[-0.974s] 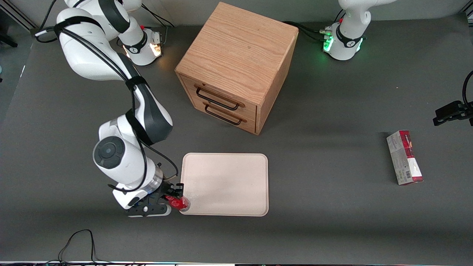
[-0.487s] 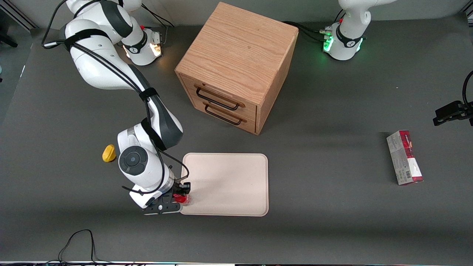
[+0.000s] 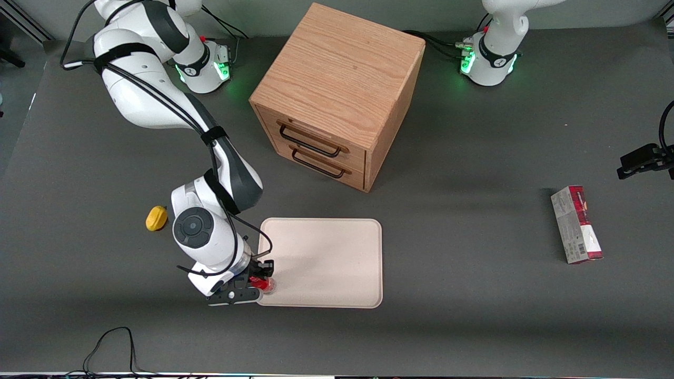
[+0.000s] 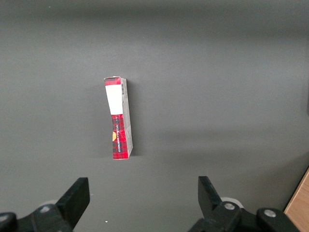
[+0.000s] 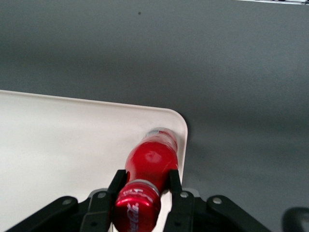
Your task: Place coke bottle on tray
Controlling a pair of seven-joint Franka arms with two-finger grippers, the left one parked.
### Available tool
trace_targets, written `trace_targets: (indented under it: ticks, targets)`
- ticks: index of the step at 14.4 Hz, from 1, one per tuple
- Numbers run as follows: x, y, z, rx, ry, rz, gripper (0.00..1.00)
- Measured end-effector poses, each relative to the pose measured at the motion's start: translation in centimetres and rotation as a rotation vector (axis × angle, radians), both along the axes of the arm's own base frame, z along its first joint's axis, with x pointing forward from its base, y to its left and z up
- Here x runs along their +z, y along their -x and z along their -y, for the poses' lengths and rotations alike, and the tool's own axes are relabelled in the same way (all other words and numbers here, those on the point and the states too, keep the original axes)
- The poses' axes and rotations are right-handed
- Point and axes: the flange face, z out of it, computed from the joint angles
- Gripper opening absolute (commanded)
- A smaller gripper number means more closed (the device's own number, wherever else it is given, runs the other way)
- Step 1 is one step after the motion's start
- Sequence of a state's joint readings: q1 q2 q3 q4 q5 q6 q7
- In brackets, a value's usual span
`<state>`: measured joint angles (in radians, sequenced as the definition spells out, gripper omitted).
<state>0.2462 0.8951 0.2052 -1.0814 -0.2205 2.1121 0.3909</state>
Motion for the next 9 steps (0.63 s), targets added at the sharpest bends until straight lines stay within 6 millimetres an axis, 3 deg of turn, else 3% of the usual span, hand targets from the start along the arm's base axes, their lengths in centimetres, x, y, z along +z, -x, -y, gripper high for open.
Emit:
trace_targets:
  ticks: [5, 7, 9]
  targets:
    - [0.5, -0.1, -0.2, 0.004, -0.011, 0.024, 1.00]
    - [2.3, -0.1, -0.2, 0.004, -0.012, 0.042, 1.00]
    - [5.7, 0.5, 0.3, 0.005, 0.014, 0.027, 1.00]
